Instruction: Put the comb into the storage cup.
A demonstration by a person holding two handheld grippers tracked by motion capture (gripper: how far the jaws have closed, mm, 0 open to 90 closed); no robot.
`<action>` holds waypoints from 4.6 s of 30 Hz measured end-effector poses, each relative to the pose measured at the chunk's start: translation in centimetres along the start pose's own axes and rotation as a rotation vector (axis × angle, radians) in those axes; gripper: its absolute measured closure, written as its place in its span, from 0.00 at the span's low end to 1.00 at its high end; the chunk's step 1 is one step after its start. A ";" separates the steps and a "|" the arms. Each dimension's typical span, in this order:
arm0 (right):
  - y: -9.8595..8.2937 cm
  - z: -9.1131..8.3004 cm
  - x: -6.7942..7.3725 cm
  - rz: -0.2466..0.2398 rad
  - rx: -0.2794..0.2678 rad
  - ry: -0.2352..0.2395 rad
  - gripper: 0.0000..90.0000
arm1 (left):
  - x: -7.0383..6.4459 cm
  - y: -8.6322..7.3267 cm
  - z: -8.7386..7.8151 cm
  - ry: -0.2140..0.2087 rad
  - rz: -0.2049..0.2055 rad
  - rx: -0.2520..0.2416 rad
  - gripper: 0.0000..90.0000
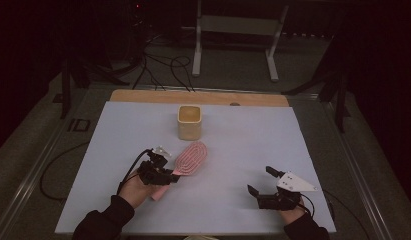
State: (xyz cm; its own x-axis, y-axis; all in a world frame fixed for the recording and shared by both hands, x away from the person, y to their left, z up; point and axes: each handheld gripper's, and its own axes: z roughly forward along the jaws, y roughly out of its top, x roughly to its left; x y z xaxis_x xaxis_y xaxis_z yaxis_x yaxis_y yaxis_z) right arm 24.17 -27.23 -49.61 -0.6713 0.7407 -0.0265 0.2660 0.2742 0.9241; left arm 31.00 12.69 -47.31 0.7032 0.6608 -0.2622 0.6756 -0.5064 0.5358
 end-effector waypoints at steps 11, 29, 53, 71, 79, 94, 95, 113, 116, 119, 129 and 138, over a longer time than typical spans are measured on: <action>0.0 0.1 0.0 0.009 0.003 0.003 0.09 | -0.4 -0.5 -0.8 -0.016 0.047 -0.098 0.80; 0.0 0.1 -0.1 0.012 -0.001 0.000 0.09 | -1.1 -1.1 -2.1 0.009 0.074 -0.248 0.80; 0.0 0.1 0.0 0.013 0.002 0.006 0.09 | -0.9 -3.3 -3.4 0.031 0.102 -0.456 0.80; 0.2 0.2 0.0 0.033 0.010 0.004 0.09 | -0.2 -5.7 -3.3 0.091 0.100 -0.589 0.80; 0.8 -0.1 -0.2 0.061 0.021 0.008 0.09 | -0.4 -5.7 -3.0 0.085 0.115 -0.584 0.80; 3.4 -1.1 -0.7 0.160 0.068 -0.011 0.09 | -0.2 -5.8 -3.3 0.083 0.104 -0.593 0.80; 3.6 -1.1 -0.6 0.160 0.071 -0.007 0.09 | -0.2 -5.8 -3.3 0.079 0.103 -0.593 0.80; 8.0 0.0 0.1 0.094 0.040 0.052 0.09 | -0.4 -5.8 -3.4 0.083 0.111 -0.589 0.80; 8.8 0.2 0.2 0.085 0.031 0.058 0.09 | -0.4 -5.8 -3.3 0.082 0.113 -0.587 0.80; 9.4 0.6 0.3 0.085 0.026 0.067 0.09 | -0.5 -5.8 -3.3 0.079 0.118 -0.586 0.80; 11.4 2.0 1.1 0.079 0.020 0.120 0.09 | -0.5 -5.8 -3.3 0.073 0.120 -0.582 0.80; 12.5 3.2 1.8 0.085 -0.003 0.160 0.09 | -0.6 -5.8 -3.3 0.068 0.122 -0.587 0.80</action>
State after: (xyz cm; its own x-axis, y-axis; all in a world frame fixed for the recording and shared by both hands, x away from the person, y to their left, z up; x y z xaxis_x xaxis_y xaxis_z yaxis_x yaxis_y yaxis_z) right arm 28.51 -20.48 -39.29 -0.7481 0.6540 0.1127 0.3244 0.2123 0.9218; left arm 25.91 17.10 -47.60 0.7392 0.6609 -0.1297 0.3426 -0.2031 0.9173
